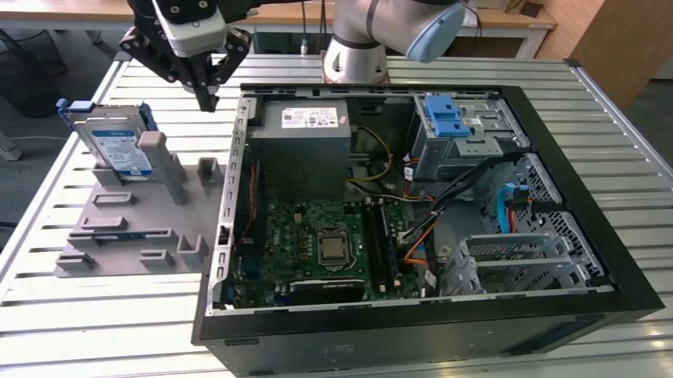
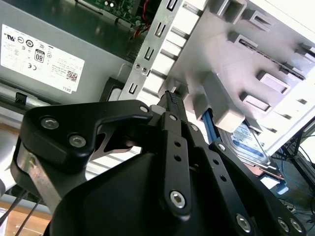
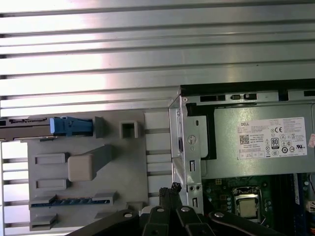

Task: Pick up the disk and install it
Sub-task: 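Reach for the disk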

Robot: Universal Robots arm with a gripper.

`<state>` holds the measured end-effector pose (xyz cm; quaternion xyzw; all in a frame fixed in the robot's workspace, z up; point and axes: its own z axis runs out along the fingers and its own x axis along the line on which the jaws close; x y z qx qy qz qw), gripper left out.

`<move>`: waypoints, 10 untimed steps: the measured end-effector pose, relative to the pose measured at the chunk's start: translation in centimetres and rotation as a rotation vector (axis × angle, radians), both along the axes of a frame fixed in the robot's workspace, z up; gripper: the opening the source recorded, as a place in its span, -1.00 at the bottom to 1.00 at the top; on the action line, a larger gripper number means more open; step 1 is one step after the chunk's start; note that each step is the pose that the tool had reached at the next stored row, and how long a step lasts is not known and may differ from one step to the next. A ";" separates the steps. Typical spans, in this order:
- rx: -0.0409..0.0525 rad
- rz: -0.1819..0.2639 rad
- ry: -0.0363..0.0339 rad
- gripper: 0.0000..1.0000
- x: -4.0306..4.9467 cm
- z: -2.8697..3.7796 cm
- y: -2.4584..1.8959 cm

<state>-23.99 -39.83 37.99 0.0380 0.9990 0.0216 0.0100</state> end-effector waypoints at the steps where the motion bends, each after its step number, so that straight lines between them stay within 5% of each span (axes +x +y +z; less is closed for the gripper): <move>1: -0.0001 0.000 0.0001 -0.79 -0.02 0.00 0.00; 10: -0.0001 0.000 0.0009 -0.79 -0.30 -0.16 0.00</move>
